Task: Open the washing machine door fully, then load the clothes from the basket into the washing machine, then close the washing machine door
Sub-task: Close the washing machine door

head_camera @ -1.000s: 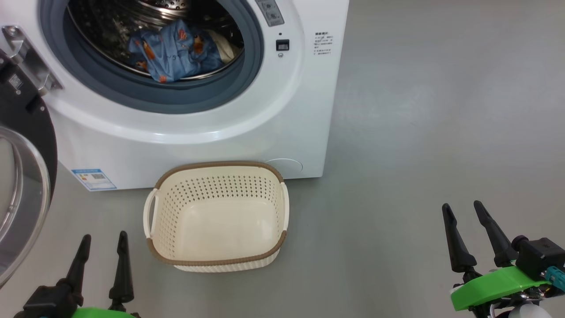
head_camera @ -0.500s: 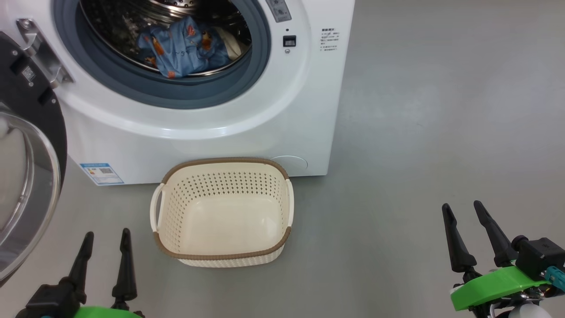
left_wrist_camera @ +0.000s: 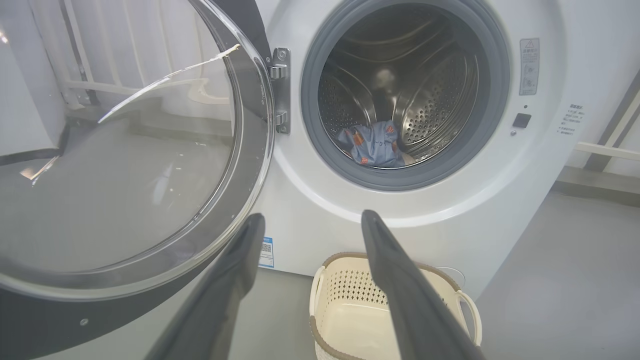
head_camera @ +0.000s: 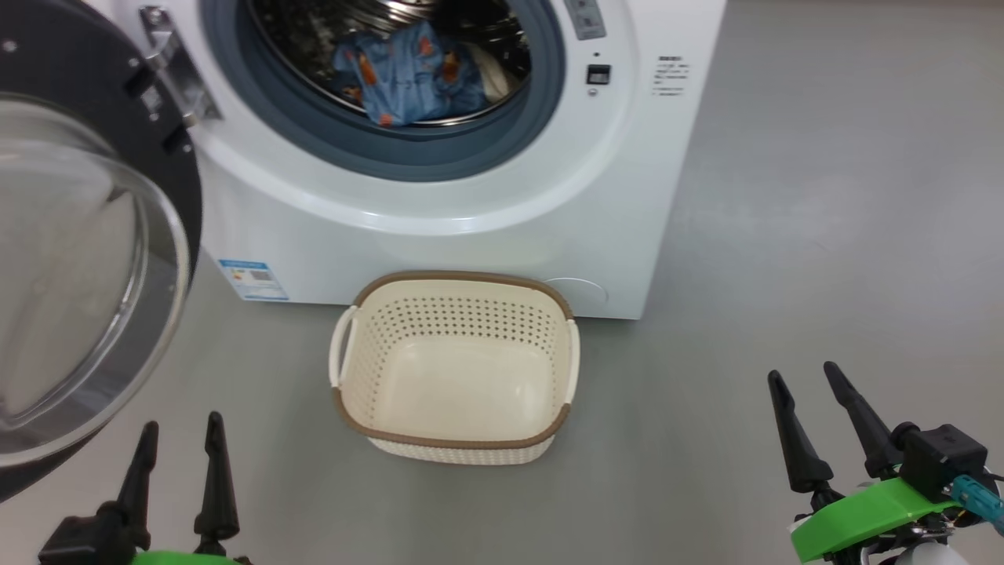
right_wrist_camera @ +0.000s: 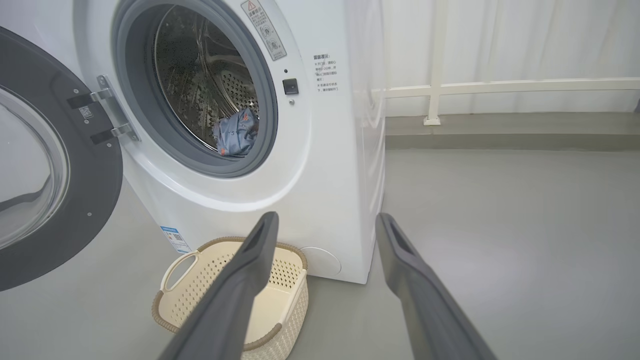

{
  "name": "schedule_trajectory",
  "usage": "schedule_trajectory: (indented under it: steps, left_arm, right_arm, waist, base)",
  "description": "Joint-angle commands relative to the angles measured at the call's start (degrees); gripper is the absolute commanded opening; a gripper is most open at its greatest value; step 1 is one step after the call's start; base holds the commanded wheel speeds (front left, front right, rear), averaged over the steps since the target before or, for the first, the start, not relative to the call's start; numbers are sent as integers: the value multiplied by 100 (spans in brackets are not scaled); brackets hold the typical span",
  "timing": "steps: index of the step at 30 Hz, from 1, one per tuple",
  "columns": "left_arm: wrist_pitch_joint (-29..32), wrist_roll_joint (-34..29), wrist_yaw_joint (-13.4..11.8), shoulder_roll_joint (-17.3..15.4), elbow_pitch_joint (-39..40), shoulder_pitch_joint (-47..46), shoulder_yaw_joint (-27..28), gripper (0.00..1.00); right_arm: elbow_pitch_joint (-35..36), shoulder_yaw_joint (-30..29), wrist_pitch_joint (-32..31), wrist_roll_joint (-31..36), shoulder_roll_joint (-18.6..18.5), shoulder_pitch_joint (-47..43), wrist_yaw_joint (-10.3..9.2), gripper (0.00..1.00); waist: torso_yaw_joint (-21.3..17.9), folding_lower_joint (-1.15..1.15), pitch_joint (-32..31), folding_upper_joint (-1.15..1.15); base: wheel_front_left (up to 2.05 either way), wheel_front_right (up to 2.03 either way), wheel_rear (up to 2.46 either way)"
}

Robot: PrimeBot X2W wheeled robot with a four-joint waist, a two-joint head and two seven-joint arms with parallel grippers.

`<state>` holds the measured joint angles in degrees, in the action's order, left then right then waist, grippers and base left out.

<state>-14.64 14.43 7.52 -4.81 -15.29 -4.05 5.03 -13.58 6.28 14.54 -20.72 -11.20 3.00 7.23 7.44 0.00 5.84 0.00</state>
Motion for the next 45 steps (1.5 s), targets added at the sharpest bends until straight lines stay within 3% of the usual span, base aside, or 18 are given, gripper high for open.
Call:
schedule_trajectory:
  steps: [1,22,32,45]
  left_arm:
    - [-36,-68,-3,-68,96,46,227,100]
    - [-36,-158,-3,115,96,337,401,100]
    - [-36,-137,-3,146,116,365,393,100]
    - [-36,-143,-3,179,202,418,551,100]
  right_arm:
    - [121,182,46,-3,-115,153,25,100]
    - [-3,626,46,-90,-242,151,25,100]
    - [-22,653,46,-94,-277,138,25,100]
    - [-63,785,46,-129,-304,221,25,100]
  waist:
    - [310,0,-54,0]
    - [1856,0,-270,0]
    - [2207,0,-276,0]
    - [2239,0,-240,0]
  base:
    - [0,0,0]
    - [0,0,0]
    - [0,0,0]
    - [0,0,0]
